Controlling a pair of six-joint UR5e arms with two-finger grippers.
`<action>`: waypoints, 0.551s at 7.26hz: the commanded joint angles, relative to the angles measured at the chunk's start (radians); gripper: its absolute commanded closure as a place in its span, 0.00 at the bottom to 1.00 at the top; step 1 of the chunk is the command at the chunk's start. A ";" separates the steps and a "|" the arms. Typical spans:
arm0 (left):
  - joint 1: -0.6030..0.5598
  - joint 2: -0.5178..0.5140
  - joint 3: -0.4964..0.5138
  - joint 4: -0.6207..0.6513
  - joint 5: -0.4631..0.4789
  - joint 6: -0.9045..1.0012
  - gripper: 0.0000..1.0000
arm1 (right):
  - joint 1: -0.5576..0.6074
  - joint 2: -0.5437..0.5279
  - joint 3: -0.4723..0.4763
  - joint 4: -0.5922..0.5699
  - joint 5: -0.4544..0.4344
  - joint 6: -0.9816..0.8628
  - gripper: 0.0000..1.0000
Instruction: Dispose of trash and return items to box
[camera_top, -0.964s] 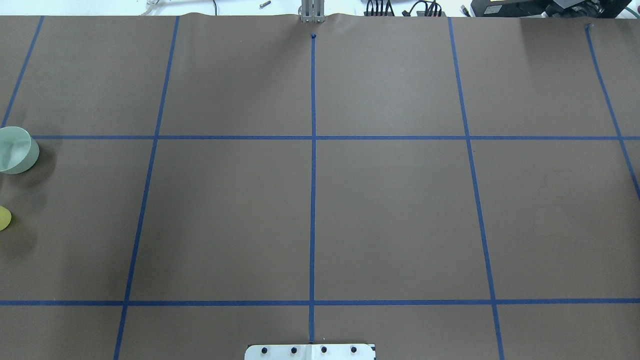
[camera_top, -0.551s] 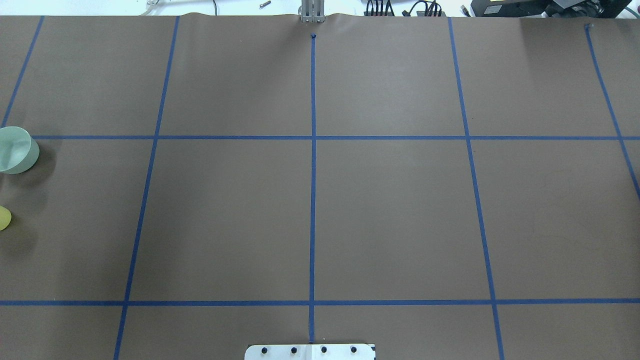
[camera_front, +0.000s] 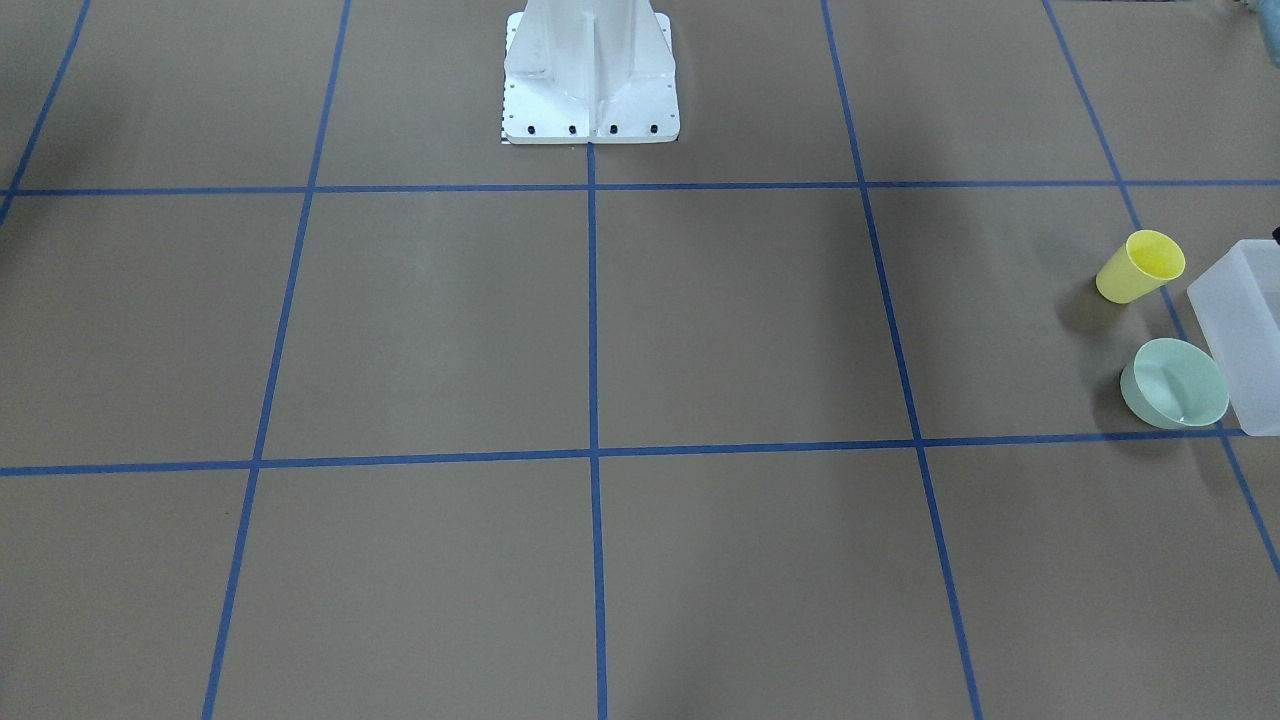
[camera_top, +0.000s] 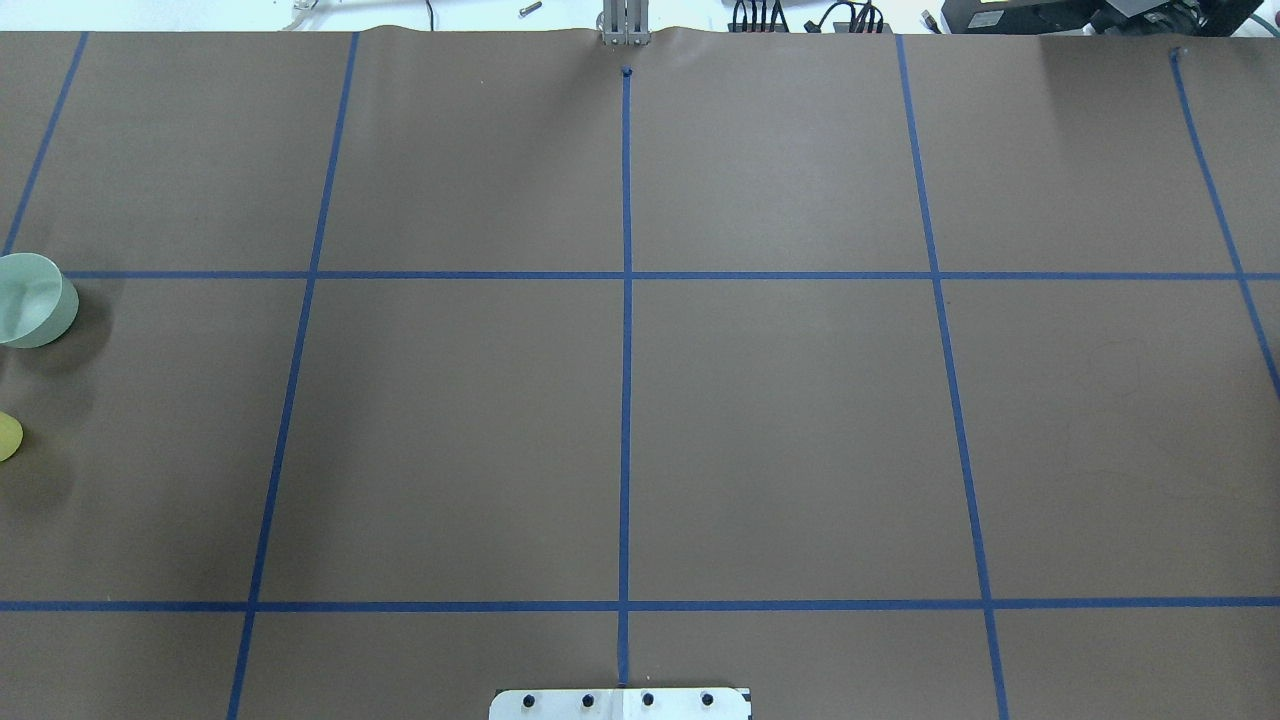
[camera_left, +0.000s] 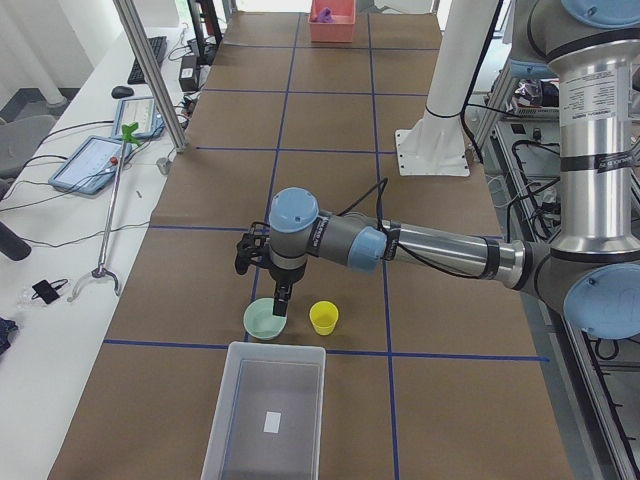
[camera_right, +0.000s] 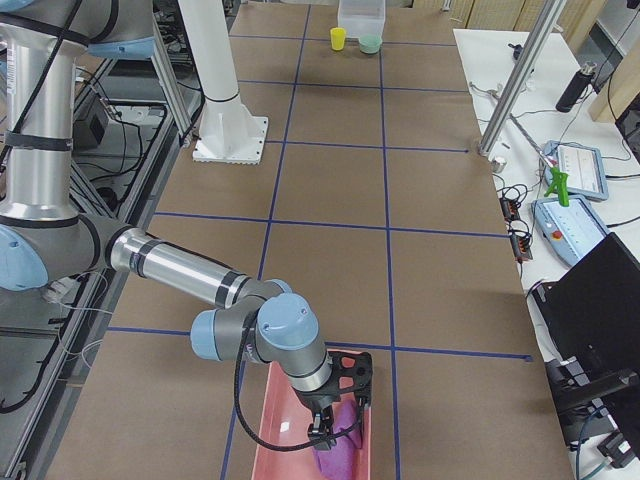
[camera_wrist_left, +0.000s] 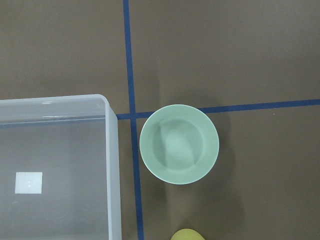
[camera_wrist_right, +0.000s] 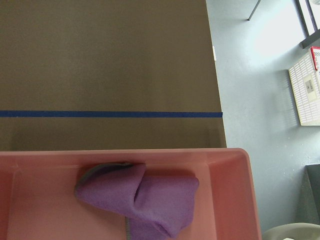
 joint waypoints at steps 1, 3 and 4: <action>0.007 -0.002 0.016 -0.016 0.069 -0.007 0.02 | -0.061 0.029 0.008 0.002 0.017 0.046 0.00; 0.106 0.019 0.019 -0.118 0.070 -0.183 0.02 | -0.197 0.044 0.018 0.080 0.106 0.262 0.00; 0.177 0.076 0.027 -0.242 0.070 -0.258 0.03 | -0.251 0.044 0.020 0.129 0.111 0.321 0.00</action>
